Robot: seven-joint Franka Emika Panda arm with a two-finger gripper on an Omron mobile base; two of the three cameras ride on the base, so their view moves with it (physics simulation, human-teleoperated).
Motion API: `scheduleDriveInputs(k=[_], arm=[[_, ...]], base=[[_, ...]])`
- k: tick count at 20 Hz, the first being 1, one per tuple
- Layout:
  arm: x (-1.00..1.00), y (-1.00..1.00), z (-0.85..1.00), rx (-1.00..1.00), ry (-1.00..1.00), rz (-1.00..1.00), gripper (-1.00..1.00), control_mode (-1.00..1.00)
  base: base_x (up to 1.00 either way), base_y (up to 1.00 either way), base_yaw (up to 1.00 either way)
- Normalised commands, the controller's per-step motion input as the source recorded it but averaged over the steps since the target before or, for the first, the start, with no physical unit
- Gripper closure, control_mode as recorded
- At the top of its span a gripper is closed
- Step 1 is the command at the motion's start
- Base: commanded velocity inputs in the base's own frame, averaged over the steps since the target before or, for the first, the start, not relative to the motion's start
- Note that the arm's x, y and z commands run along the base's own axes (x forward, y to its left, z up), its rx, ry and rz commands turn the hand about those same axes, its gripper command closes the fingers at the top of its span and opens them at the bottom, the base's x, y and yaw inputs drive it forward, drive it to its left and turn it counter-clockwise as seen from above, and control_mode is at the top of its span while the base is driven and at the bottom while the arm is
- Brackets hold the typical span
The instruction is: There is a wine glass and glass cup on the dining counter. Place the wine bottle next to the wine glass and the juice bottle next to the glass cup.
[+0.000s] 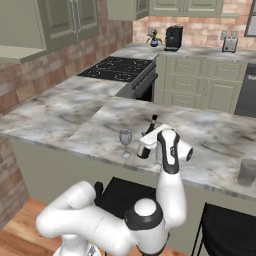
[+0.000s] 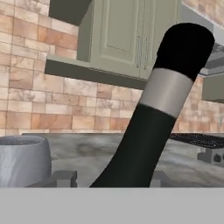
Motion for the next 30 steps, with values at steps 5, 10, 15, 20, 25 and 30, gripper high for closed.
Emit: scheduleDriveInputs(k=[5,10,15,20,25,30], arm=[[0.00,0.17,-0.32,-0.15,-0.34,0.00,1.00,-1.00],[0.00,0.08,-0.35,-0.13,-0.27,0.00,1.00,-1.00],[-0.02,0.01,-0.42,-0.10,-0.16,0.00,1.00,-1.00],[0.00,0.00,-0.42,-0.12,0.00,0.00,1.00,-1.00],[0.00,0.00,-0.46,-0.13,0.00,0.00,1.00,-1.00],[0.00,-0.03,-0.42,-0.07,0.00,-0.03,1.00,-1.00]], base=[[0.00,0.00,0.00],[0.00,0.00,0.00],[0.00,0.00,0.00],[0.00,0.00,0.00],[0.00,0.00,0.00],[0.00,0.00,0.00]])
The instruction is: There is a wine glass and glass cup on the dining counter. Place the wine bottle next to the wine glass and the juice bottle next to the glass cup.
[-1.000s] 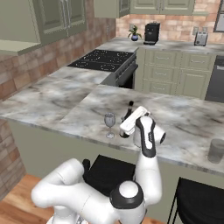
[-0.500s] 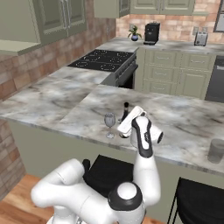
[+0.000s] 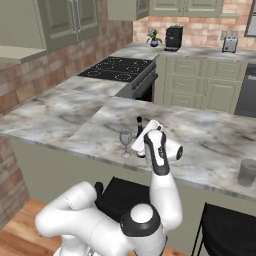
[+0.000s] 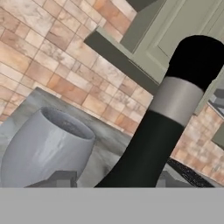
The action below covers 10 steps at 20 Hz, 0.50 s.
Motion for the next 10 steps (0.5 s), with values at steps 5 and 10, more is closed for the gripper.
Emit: scheduleDriveInputs(k=[5,10], arm=[[0.00,-0.01,-0.43,-0.01,0.00,-0.07,1.00,-1.00],[0.01,0.00,-0.39,-0.01,0.00,-0.08,-1.00,-1.00]], base=[[0.00,0.00,0.00],[0.00,0.00,0.00]])
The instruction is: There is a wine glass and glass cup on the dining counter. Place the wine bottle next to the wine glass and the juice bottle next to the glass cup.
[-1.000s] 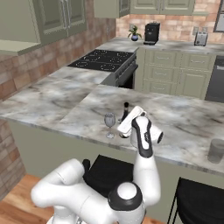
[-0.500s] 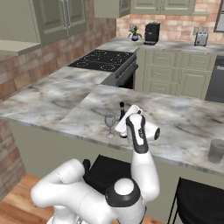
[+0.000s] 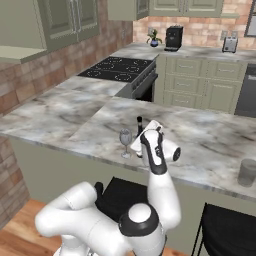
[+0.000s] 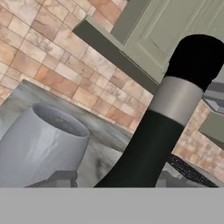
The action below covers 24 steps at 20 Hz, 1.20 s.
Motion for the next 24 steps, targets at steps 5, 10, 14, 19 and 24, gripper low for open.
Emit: scheduleDriveInputs(k=[5,10,14,19,24], arm=[[0.03,0.00,-0.28,-0.04,0.00,-0.09,-1.00,-1.00],[0.06,0.00,-0.12,-0.06,0.07,-0.12,-1.00,-1.00],[0.03,-0.03,-0.01,0.00,0.06,-0.10,-1.00,-1.00],[-0.02,-0.12,0.02,0.01,0.06,-0.09,-1.00,-1.00],[-0.10,-0.09,0.02,0.00,0.01,-0.09,-1.00,-1.00]], base=[[0.00,0.00,0.00],[0.00,0.00,0.00],[0.00,0.00,0.00],[0.00,0.00,0.00],[0.00,0.00,0.00]])
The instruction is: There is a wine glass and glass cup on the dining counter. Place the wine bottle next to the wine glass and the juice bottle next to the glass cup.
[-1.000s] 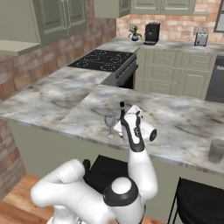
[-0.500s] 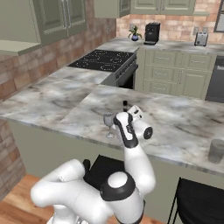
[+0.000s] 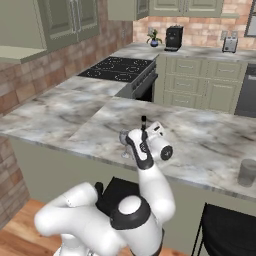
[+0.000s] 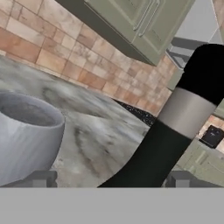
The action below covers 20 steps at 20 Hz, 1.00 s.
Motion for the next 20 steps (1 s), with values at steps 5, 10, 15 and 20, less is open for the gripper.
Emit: scheduleDriveInputs(k=[5,10,15,20], arm=[[-0.12,-0.08,0.00,0.00,0.03,-0.10,-1.00,-1.00],[-0.16,-0.05,0.00,0.00,0.04,-0.11,-1.00,-1.00],[-0.34,-0.02,0.11,0.06,0.00,-0.11,-1.00,-1.00],[-0.44,-0.03,0.22,0.05,0.00,-0.14,-1.00,-1.00]], base=[[0.00,0.00,0.00],[0.00,0.00,0.00],[0.00,0.00,0.00],[0.00,0.00,0.00]])
